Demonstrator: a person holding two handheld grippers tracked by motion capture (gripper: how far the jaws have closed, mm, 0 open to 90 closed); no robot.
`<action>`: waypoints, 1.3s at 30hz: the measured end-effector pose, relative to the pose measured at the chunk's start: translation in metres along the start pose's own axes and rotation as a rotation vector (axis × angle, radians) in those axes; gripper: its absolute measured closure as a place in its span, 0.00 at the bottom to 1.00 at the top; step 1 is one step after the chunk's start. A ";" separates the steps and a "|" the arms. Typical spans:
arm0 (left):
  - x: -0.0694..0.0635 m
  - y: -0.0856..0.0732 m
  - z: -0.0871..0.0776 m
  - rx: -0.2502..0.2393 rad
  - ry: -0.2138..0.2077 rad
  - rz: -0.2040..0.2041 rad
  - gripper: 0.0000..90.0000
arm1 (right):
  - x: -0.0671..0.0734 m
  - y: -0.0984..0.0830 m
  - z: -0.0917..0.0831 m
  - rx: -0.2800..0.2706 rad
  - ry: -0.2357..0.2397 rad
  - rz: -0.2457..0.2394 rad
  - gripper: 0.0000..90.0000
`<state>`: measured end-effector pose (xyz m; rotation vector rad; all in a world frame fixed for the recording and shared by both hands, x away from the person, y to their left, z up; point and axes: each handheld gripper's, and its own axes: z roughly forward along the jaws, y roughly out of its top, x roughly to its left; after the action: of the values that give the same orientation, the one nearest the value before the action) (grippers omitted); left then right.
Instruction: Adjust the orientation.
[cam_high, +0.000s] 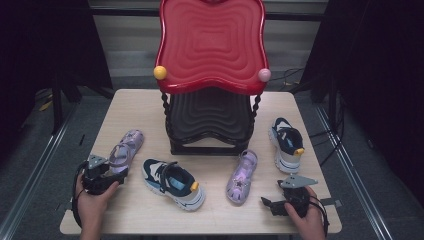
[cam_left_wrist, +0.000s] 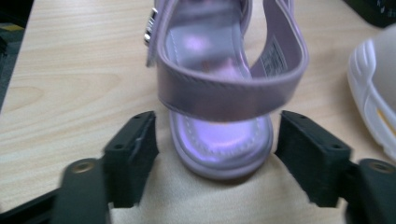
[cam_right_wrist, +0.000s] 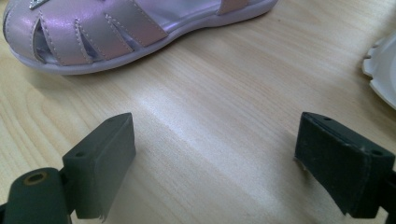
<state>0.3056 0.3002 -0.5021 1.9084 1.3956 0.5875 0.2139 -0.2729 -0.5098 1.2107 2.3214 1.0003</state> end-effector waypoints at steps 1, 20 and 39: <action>0.001 0.001 0.001 -0.001 0.004 -0.004 0.28 | 0.000 0.000 0.000 0.000 0.000 0.000 0.13; -0.004 0.017 0.031 0.044 0.083 -0.029 0.16 | -0.001 0.000 0.001 -0.002 0.002 -0.008 0.13; -0.007 0.019 0.033 0.016 0.045 0.003 0.33 | -0.001 0.000 0.001 -0.002 0.001 -0.008 0.13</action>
<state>0.3384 0.2812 -0.5090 1.9213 1.4299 0.6255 0.2149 -0.2731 -0.5100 1.1994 2.3235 1.0009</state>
